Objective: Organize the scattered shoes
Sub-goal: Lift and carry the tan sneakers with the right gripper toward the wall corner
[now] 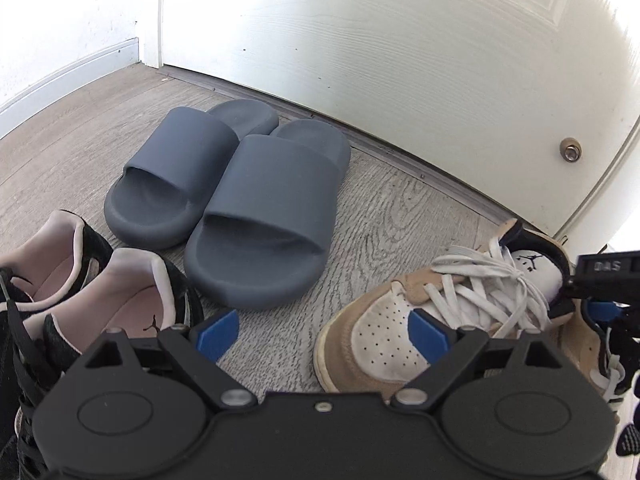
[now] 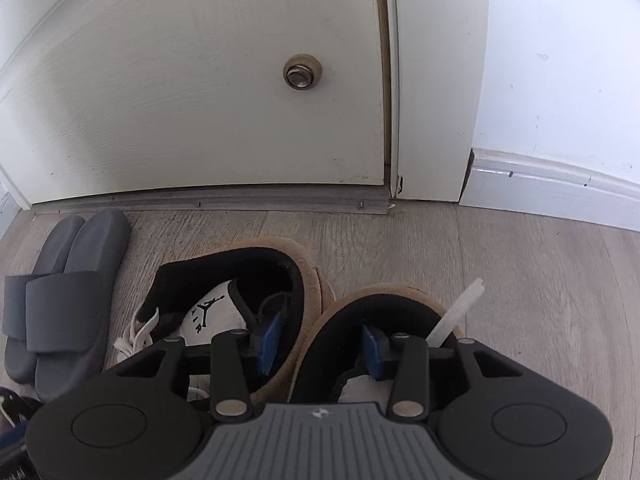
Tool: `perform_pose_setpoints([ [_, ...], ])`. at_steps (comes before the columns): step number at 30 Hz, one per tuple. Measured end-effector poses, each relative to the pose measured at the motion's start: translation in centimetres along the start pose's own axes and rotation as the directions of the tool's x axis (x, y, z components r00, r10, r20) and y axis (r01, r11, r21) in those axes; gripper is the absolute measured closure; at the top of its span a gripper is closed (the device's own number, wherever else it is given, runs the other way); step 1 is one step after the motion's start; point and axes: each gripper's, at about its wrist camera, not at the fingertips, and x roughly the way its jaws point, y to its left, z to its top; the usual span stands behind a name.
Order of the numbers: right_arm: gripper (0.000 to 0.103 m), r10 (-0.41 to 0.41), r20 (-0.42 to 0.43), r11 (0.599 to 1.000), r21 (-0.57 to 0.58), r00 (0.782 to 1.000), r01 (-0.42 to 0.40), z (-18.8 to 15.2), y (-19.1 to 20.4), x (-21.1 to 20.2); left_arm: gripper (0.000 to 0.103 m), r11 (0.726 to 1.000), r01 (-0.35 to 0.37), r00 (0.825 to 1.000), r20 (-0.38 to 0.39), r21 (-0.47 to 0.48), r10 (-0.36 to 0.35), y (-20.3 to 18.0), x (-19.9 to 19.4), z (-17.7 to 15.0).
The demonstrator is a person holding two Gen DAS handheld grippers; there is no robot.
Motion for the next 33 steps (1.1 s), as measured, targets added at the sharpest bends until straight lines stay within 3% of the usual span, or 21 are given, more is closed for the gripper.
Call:
perform_pose_setpoints([
  [6,0.054,-0.092,-0.042,0.996,0.005,0.995,0.093,0.1,1.4,1.5,0.011,0.999,0.024,1.000,-0.010,-0.023,-0.024,0.4,0.2,0.1],
  [13,0.038,-0.221,-0.079,0.973,0.045,0.972,0.225,1.0,1.8,4.9,0.011,0.999,0.031,0.999,-0.013,-0.013,-0.031,0.3,0.1,-0.1],
  [15,0.038,-0.251,-0.070,0.966,0.042,0.965,0.254,1.0,2.2,5.5,0.011,0.999,0.032,0.999,-0.011,-0.019,-0.033,0.5,0.0,-0.1],
  [18,0.047,-0.232,-0.039,0.969,0.072,0.972,0.235,0.6,2.2,5.3,0.011,0.998,0.041,0.999,-0.009,-0.040,-0.042,0.9,-0.1,0.0],
  [20,0.061,-0.239,0.038,0.969,0.072,0.970,0.236,-0.5,2.5,4.7,0.011,0.998,0.045,0.999,-0.007,-0.050,-0.046,1.2,-0.2,0.0],
  [23,0.064,-0.222,0.136,0.972,0.103,0.965,0.209,-1.8,2.4,3.7,0.011,0.998,0.040,0.999,0.001,-0.054,-0.040,1.4,-0.4,0.1],
  [26,0.064,-0.209,0.249,0.976,0.109,0.946,0.187,-3.4,2.7,1.8,0.011,0.998,0.041,0.999,0.010,-0.050,-0.041,1.4,-0.6,0.2],
  [29,0.064,-0.203,0.369,0.979,0.107,0.907,0.175,-5.2,2.7,-1.3,0.011,0.999,0.042,0.999,0.028,-0.021,-0.041,1.1,-1.0,0.1],
  [33,0.063,-0.207,0.511,0.978,0.091,0.834,0.187,-7.8,2.3,-5.8,0.011,0.998,0.068,0.996,0.060,0.012,-0.068,0.2,-2.2,0.1],
])
